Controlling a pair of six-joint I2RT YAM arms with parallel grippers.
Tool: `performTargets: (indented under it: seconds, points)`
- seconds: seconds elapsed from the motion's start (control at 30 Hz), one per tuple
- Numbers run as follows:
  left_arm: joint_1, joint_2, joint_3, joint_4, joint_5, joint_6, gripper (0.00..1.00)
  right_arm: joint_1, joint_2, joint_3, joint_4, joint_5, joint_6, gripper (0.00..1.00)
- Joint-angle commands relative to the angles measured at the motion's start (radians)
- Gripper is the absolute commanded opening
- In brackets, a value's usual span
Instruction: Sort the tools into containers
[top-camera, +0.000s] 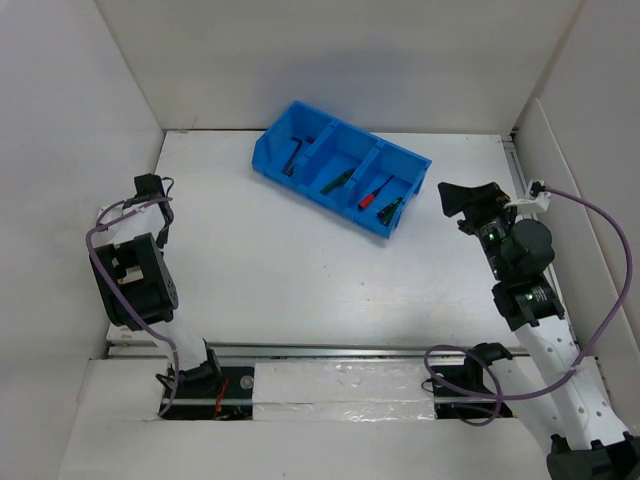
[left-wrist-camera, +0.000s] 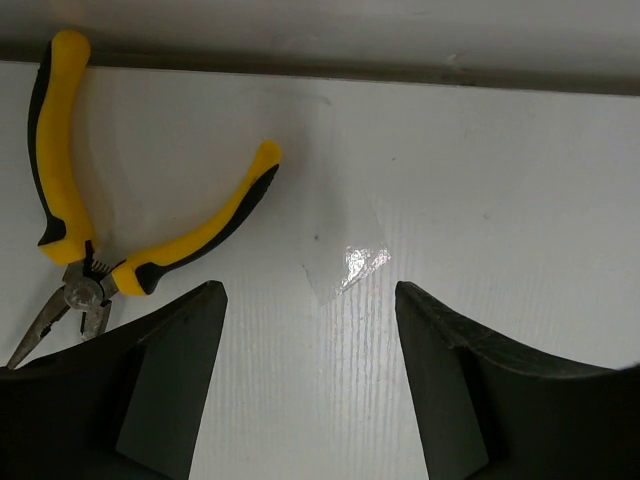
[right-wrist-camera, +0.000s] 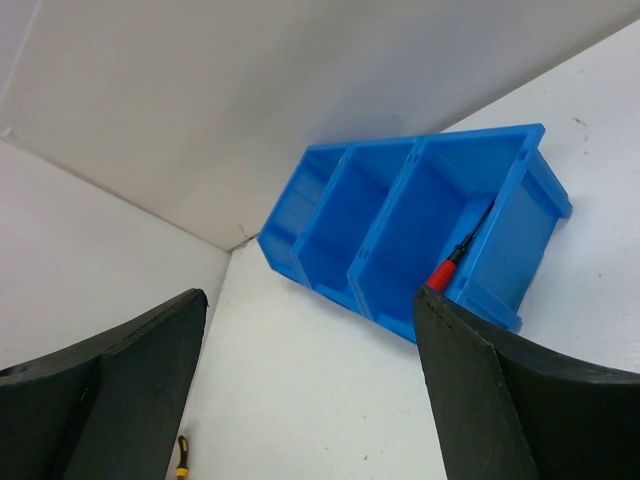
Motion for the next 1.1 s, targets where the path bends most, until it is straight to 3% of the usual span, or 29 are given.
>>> performTargets:
  seconds: [0.0, 0.37, 1.07]
  points:
    - [-0.011, -0.001, 0.027, -0.005, -0.009, 0.013, 0.65, -0.005, 0.013, 0.020, 0.064, -0.010, -0.001, 0.88]
    - [-0.011, 0.019, 0.037, -0.099, -0.158, -0.061, 0.65, -0.005, 0.070, 0.023, 0.087, -0.022, -0.009, 0.88]
    - [0.000, 0.188, 0.132, -0.231, -0.194, -0.155, 0.64, 0.049, 0.077, 0.035, 0.079, 0.037, -0.018, 0.87]
